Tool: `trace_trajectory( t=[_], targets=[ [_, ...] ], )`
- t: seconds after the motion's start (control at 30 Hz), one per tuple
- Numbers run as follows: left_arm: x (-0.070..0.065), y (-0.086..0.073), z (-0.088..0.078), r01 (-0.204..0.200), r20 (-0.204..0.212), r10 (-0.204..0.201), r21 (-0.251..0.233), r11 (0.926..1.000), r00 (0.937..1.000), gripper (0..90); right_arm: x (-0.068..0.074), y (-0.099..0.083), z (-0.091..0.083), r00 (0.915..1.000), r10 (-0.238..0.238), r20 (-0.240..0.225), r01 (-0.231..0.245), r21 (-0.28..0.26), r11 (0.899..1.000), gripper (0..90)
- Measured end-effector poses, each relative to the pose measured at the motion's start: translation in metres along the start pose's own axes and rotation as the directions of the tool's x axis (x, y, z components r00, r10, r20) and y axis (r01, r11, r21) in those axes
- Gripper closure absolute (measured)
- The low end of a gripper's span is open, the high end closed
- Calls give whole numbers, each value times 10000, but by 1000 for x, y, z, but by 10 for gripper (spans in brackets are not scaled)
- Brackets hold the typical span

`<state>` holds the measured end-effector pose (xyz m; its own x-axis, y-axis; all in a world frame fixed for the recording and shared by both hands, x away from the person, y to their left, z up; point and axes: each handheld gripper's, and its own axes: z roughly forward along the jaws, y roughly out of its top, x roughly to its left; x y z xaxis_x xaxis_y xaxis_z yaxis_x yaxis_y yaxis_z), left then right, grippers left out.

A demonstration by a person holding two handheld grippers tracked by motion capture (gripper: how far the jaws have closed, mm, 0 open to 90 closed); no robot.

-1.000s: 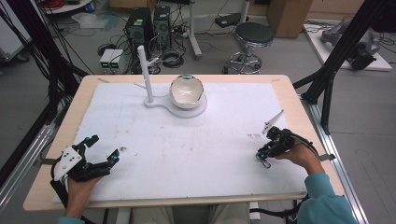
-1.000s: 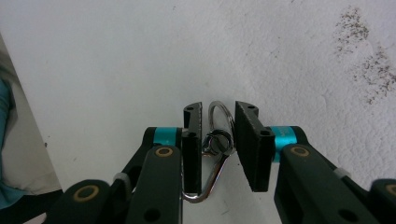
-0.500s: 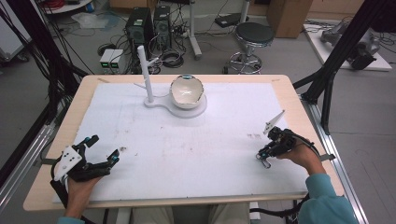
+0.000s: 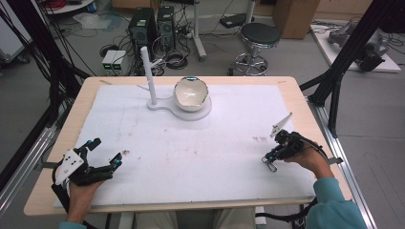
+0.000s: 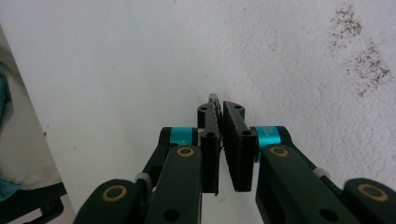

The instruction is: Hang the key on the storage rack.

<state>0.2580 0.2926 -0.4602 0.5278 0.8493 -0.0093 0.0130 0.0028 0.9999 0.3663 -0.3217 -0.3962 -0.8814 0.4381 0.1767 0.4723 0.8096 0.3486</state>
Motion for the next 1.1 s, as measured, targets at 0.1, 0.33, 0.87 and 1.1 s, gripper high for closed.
trace_trajectory(
  t=[0.1,0.33,0.87,1.1],
  targets=[
    [0,0,0,-1,-2,1,5,10000,10000,62,0,0,0,9999,-107,-33,107,-28,9999,870],
    [0,0,0,8,5,-8,2,10000,10000,62,2,1,0,9998,-177,57,177,43,9998,879],
    [2,1,1,182,8,-182,130,9997,9998,62,1,4,-2,9999,42,102,-39,-292,9996,884],
    [3,3,3,353,-25,-352,177,9992,9994,62,2,6,-11,9999,-48,91,60,-1423,9898,885]
  ],
)
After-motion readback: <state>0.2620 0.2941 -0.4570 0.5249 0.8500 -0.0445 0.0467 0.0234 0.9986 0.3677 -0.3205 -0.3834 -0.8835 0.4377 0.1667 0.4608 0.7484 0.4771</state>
